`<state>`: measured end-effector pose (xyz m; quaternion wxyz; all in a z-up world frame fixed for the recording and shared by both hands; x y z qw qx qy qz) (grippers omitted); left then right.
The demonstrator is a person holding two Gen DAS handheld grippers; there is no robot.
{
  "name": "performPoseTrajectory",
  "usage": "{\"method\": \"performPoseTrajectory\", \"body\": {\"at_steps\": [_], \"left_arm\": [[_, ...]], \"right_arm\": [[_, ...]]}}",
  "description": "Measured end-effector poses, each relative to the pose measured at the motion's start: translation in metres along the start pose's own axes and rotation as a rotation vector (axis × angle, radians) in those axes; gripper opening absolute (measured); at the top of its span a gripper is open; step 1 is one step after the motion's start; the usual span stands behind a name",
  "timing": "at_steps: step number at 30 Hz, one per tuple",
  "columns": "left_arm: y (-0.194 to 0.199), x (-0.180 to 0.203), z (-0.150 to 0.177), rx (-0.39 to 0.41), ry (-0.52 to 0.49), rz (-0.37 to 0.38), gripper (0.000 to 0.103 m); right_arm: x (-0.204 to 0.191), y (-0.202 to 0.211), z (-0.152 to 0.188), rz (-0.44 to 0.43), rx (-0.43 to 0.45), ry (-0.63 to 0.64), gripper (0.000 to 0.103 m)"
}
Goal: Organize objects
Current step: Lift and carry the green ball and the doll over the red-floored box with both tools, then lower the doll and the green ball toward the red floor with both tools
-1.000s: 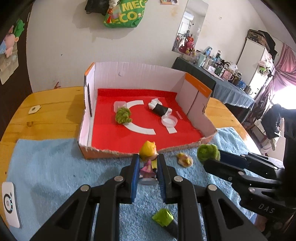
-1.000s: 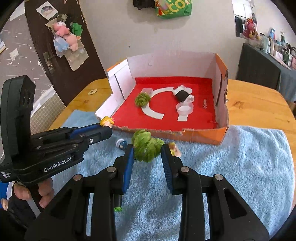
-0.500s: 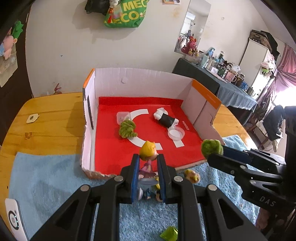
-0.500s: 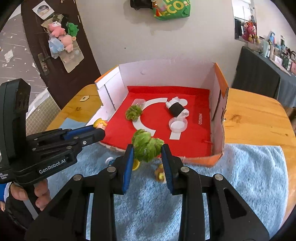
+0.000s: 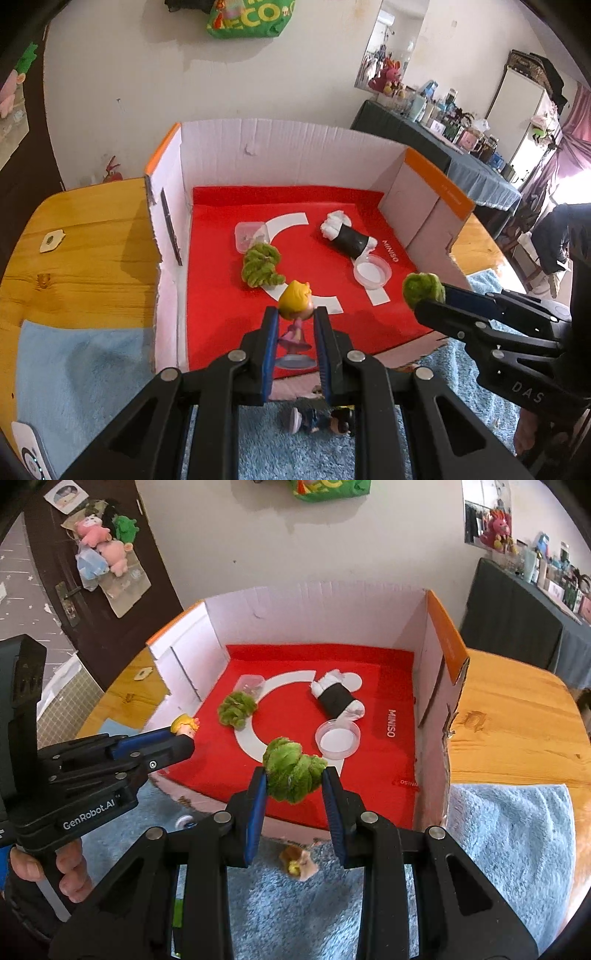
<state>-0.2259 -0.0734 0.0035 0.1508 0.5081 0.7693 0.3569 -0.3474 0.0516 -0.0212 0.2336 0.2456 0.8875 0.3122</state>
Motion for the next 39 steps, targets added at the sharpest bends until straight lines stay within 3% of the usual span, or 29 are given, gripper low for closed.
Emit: {"method": "performPoseTrajectory", "body": {"at_steps": [15, 39], "left_arm": [[-0.032, -0.009, 0.011, -0.101, 0.003, -0.012, 0.02], [-0.062, -0.02, 0.002, -0.116, 0.018, -0.041, 0.02]], "right_arm": [[0.006, -0.029, 0.005, 0.031, -0.096, 0.009, 0.029], [0.019, -0.054, 0.006, 0.07, -0.106, 0.014, 0.029]]}}
Point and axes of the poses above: each gripper's, at about its wrist camera, not at the fingertips, and y roughly against the way its jaws point, x to its right, z to its underside, the point moved 5 cm from there along -y, roughly the way its jaws point, and after that the axes turned 6 degrees about x, right-handed, at the moved point
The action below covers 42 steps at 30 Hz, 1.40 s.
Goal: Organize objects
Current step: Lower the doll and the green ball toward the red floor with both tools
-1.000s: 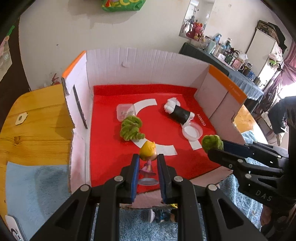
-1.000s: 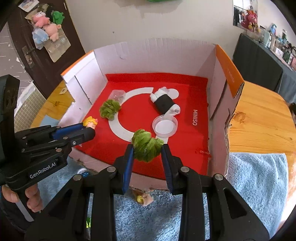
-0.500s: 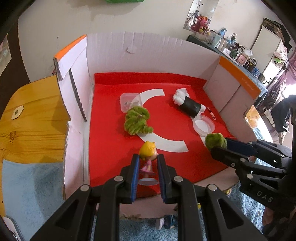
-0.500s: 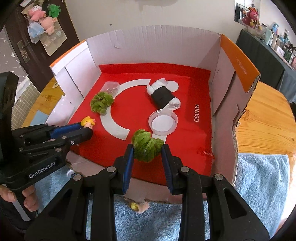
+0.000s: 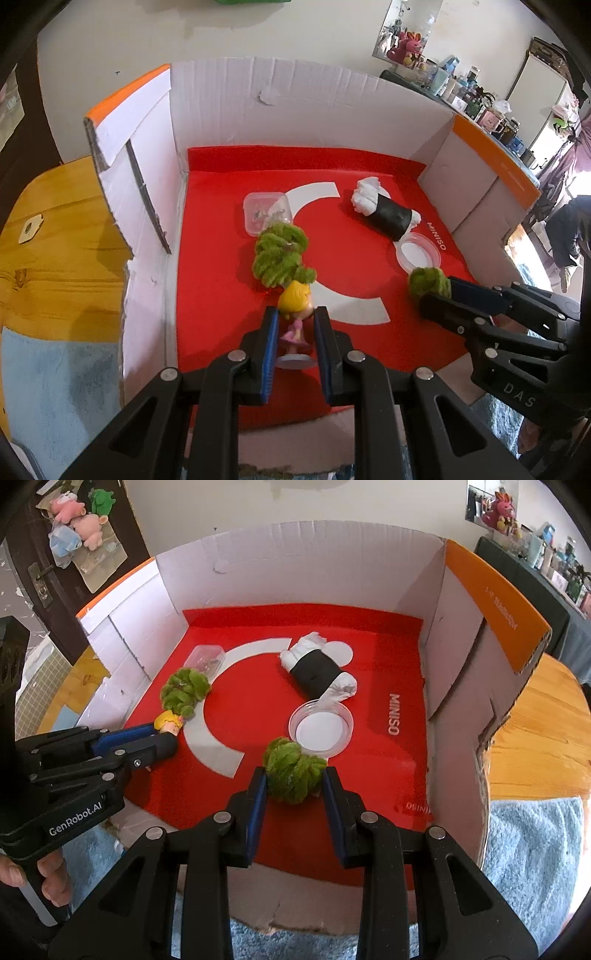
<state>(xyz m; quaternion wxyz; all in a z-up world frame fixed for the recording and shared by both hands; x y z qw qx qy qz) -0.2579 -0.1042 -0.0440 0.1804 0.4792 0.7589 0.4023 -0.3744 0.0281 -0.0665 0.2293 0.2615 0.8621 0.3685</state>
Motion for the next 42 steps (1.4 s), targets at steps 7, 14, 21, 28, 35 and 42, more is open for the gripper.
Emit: {"method": "performPoseTrajectory", "body": {"at_steps": [7, 14, 21, 28, 35, 42], "left_arm": [[-0.005, 0.0, -0.004, 0.002, 0.01, 0.002, 0.02], [-0.008, -0.002, -0.008, 0.008, 0.016, 0.0, 0.02], [-0.009, -0.003, -0.009, 0.012, 0.022, -0.001, 0.02], [-0.009, -0.004, -0.009, 0.013, 0.028, 0.002, 0.02], [-0.007, -0.005, -0.009, 0.016, 0.028, 0.001, 0.02], [-0.007, -0.005, -0.009, 0.018, 0.028, 0.0, 0.02]], "right_arm": [[0.007, -0.004, -0.006, 0.01, 0.022, -0.018, 0.029], [0.012, -0.006, -0.009, 0.012, 0.043, -0.036, 0.029], [0.012, -0.009, -0.011, 0.01, 0.043, -0.038, 0.029], [0.014, -0.011, -0.012, 0.003, 0.043, -0.045, 0.029], [0.014, -0.012, -0.012, 0.001, 0.044, -0.046, 0.03], [0.015, -0.008, -0.011, 0.001, 0.046, -0.048, 0.03]]}}
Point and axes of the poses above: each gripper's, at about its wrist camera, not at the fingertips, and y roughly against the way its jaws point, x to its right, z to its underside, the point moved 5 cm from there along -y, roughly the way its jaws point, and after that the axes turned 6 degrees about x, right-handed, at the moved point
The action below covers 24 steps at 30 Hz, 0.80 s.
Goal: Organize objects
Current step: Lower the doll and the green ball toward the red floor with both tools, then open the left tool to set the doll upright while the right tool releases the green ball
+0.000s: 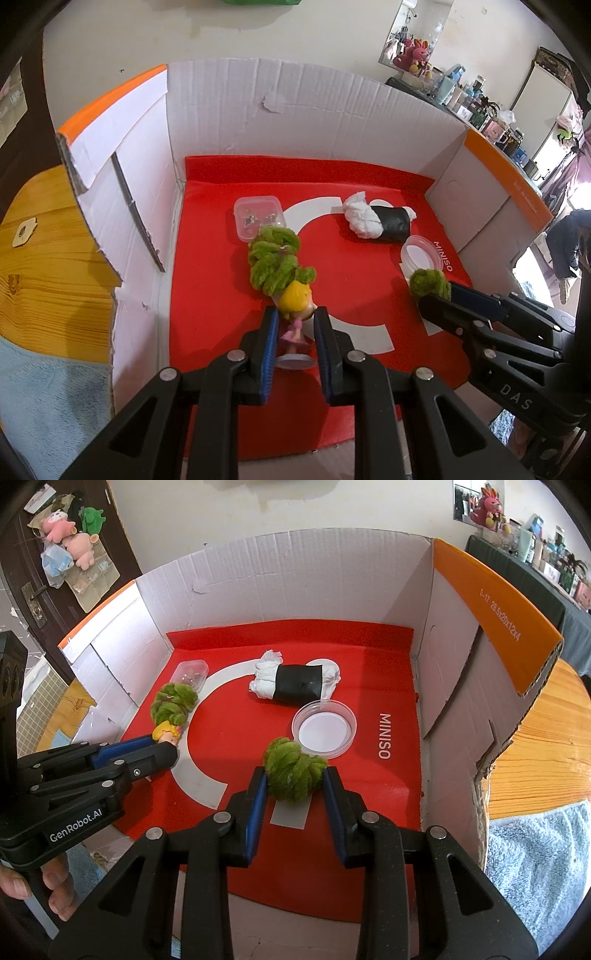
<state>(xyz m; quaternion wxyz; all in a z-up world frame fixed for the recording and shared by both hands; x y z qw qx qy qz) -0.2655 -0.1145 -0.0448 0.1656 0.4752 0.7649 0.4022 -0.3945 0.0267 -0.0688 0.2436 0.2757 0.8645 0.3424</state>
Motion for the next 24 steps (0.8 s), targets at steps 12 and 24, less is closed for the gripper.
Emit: {"method": "performPoseTrajectory", "body": {"at_steps": [12, 24], "left_arm": [[0.002, 0.001, 0.0, 0.007, -0.01, -0.008, 0.02], [0.01, 0.005, 0.001, 0.017, -0.017, -0.006, 0.025]], "right_arm": [[-0.003, 0.004, 0.001, -0.005, 0.005, 0.004, 0.033], [-0.01, 0.01, 0.0, -0.008, 0.023, 0.016, 0.048]]}}
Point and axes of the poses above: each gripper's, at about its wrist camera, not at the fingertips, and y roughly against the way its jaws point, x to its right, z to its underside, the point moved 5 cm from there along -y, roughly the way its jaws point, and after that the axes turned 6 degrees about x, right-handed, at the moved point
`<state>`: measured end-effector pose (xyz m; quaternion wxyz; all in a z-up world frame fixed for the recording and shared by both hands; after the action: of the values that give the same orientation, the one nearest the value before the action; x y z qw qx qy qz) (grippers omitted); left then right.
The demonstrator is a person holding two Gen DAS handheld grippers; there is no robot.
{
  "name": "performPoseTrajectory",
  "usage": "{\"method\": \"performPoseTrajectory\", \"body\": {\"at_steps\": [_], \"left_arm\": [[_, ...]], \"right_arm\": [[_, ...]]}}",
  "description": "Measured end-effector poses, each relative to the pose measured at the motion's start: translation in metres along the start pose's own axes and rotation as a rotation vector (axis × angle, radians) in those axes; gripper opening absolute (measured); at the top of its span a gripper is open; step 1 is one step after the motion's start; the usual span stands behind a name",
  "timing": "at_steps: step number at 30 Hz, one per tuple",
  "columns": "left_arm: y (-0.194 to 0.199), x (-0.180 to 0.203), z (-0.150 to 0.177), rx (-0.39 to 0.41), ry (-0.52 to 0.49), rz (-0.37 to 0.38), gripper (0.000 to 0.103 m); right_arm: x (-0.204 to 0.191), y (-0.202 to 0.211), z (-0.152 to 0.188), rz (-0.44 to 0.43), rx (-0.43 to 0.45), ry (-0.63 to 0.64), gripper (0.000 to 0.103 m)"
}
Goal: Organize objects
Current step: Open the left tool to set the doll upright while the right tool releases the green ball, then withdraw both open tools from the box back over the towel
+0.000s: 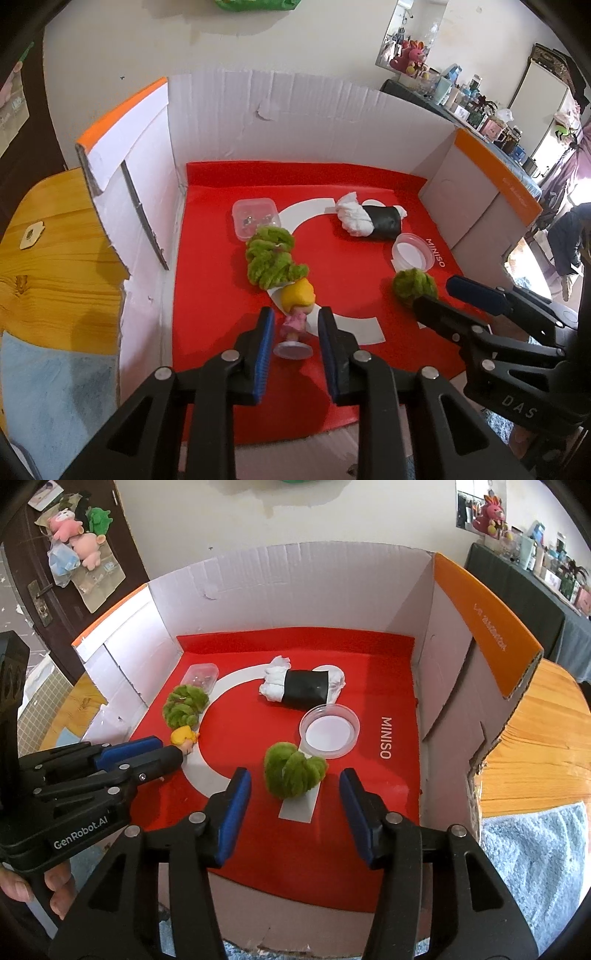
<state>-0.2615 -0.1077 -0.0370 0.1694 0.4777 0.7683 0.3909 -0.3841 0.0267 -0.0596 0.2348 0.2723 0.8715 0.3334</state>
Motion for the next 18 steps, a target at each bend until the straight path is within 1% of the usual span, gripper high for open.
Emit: {"method": "performPoseTrajectory", "body": {"at_steps": [4, 5, 6, 8, 11, 15, 18], "left_arm": [[0.003, 0.003, 0.001, 0.004, -0.002, 0.0, 0.025], [0.004, 0.003, 0.001, 0.004, -0.002, 0.0, 0.028], [0.006, 0.004, 0.001, 0.007, -0.001, 0.0, 0.033], [0.008, 0.006, 0.001, 0.014, -0.001, -0.003, 0.036], [0.012, 0.008, 0.001, 0.021, -0.001, -0.003, 0.036], [0.017, 0.01, 0.003, 0.027, -0.001, -0.005, 0.037], [0.02, 0.009, 0.005, 0.03, 0.001, -0.006, 0.037]], "right_arm": [[0.0, 0.003, 0.0, -0.001, 0.004, 0.0, 0.049], [0.0, 0.004, 0.0, -0.002, 0.006, 0.0, 0.049], [0.0, 0.005, 0.001, -0.002, 0.007, 0.0, 0.049], [-0.001, 0.008, 0.001, -0.001, 0.01, 0.001, 0.05], [-0.003, 0.011, 0.001, -0.003, 0.016, 0.005, 0.054], [-0.006, 0.016, 0.002, 0.001, 0.024, 0.013, 0.062], [-0.007, 0.019, 0.002, 0.003, 0.028, 0.012, 0.062]]}}
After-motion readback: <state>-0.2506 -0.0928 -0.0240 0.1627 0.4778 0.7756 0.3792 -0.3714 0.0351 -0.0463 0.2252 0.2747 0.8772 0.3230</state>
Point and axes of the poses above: each gripper's, at about its wrist camera, not at the fingertips, and y roughly against the way its jaws point, x to its right, z to its underside, the point moved 5 cm from there along -y, roughly the way its jaws point, and after that the axes turned 6 degrees about x, right-handed, at the moved point
